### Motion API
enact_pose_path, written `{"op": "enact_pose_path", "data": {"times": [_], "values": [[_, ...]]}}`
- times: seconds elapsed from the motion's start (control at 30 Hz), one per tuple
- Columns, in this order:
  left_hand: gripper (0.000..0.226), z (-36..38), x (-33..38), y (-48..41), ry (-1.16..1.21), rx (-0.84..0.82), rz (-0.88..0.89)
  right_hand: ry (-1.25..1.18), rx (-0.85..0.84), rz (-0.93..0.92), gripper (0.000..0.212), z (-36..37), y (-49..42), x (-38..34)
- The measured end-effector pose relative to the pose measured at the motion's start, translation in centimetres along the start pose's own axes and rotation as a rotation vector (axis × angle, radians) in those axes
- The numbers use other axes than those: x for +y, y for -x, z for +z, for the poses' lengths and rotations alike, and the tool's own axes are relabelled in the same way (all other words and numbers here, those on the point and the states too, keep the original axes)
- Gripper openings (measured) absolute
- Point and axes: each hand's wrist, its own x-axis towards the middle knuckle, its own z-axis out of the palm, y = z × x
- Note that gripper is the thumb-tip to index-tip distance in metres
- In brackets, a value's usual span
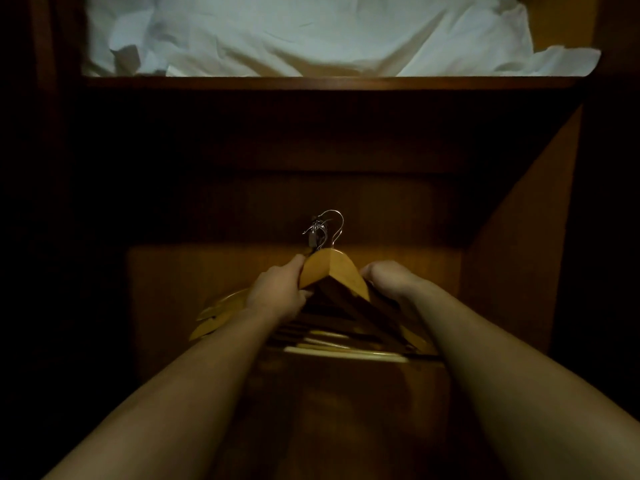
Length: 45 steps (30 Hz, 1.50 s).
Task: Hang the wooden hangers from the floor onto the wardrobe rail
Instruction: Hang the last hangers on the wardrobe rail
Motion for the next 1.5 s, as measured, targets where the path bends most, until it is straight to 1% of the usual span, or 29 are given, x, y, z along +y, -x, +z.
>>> {"op": "enact_pose_path", "data": {"times": [0.2, 0.33, 0.47, 0.63, 0.77, 0.9, 1.13, 1.17, 1.27, 1.37, 1.43, 1.5], "values": [[0.052, 1.4, -0.8, -2.6, 0.015, -0.017, -0.063, 0.005, -0.007, -0.027, 0.033, 0.1, -3.2, -0.3], [0.06, 2.3, -2.0, -3.0, -0.038, 0.05, -0.093, -0.156, 0.05, -0.019, 0.026, 1.1, -6.0, 0.3], [0.057, 3.3, -3.2, -2.9, -0.103, 0.033, -0.101, -0.143, 0.011, -0.003, 0.026, 2.3, -7.3, 0.6], [0.054, 3.9, -3.1, -3.3, -0.117, 0.007, -0.135, -0.146, 0.03, -0.021, 0.021, 2.7, -7.8, 1.0], [0.051, 4.3, -2.8, -3.4, -0.116, -0.003, -0.182, -0.132, 0.054, -0.038, 0.023, 3.0, -7.6, 1.2], [0.053, 4.5, -2.9, -3.1, -0.141, -0.023, -0.246, -0.1, 0.102, -0.077, 0.03, 3.3, -6.9, 1.3], [0.05, 5.0, -3.1, -2.2, -0.188, -0.001, -0.285, 0.045, 0.149, -0.084, 0.033, 3.8, -6.1, 1.9], [0.051, 5.0, -3.1, -2.1, -0.19, -0.011, -0.299, 0.072, 0.156, -0.08, 0.035, 3.8, -5.8, 2.0], [0.058, 5.1, -3.6, -1.8, -0.198, -0.057, -0.337, 0.198, 0.183, -0.054, 0.051, 4.1, -5.1, 2.4], [0.058, 5.0, -4.4, -1.1, -0.213, -0.057, -0.318, 0.35, 0.206, -0.036, 0.061, 4.6, -4.3, 3.4], [0.053, 4.8, -4.9, -0.7, -0.212, -0.052, -0.295, 0.406, 0.216, -0.035, 0.059, 5.0, -3.8, 4.0], [0.047, 4.5, -5.4, -0.4, -0.215, -0.055, -0.262, 0.38, 0.202, -0.031, 0.053, 5.1, -3.5, 4.3]]}}
